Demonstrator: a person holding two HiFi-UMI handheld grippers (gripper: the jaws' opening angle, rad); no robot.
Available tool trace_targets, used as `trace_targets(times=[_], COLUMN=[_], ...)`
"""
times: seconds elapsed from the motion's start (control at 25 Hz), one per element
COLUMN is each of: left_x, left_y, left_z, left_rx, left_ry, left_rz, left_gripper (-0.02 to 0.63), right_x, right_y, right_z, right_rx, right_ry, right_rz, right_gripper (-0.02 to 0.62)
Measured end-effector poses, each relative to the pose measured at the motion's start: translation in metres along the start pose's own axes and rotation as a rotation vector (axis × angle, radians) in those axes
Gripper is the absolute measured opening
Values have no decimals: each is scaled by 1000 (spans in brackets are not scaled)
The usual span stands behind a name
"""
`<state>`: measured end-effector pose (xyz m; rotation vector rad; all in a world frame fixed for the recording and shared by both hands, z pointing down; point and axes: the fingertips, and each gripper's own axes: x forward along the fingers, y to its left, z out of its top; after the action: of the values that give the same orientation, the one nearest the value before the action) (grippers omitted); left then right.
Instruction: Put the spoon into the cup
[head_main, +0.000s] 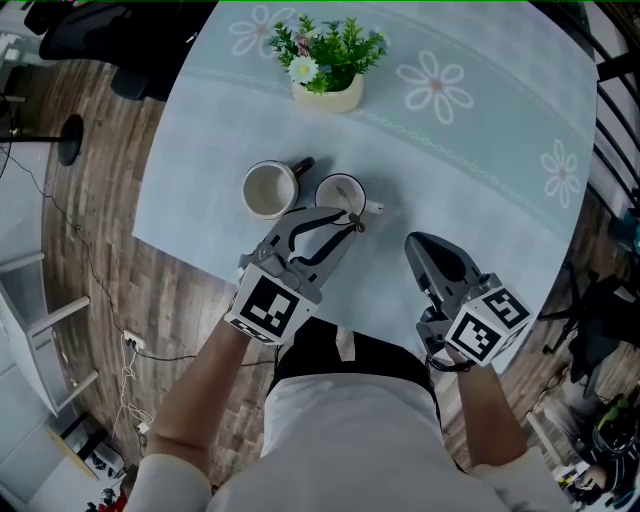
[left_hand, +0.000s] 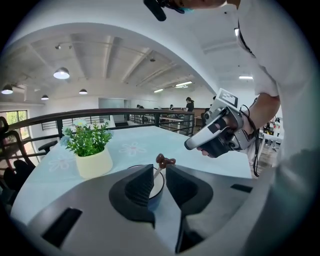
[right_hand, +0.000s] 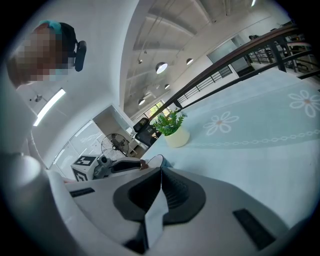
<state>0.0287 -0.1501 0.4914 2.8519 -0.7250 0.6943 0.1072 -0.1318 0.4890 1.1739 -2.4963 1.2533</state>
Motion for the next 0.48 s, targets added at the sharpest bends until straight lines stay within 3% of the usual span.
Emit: trace_targets(times=[0.48], left_x=[-5], left_y=[8], left_z=[4], left_rx=[-27], left_ry=[-4], left_rz=[25], left_gripper=[80], right_x=[2], right_y=[3], right_z=[9], right_rx=[-11], right_ry=[-7], right_rz=[3], right_gripper=[23])
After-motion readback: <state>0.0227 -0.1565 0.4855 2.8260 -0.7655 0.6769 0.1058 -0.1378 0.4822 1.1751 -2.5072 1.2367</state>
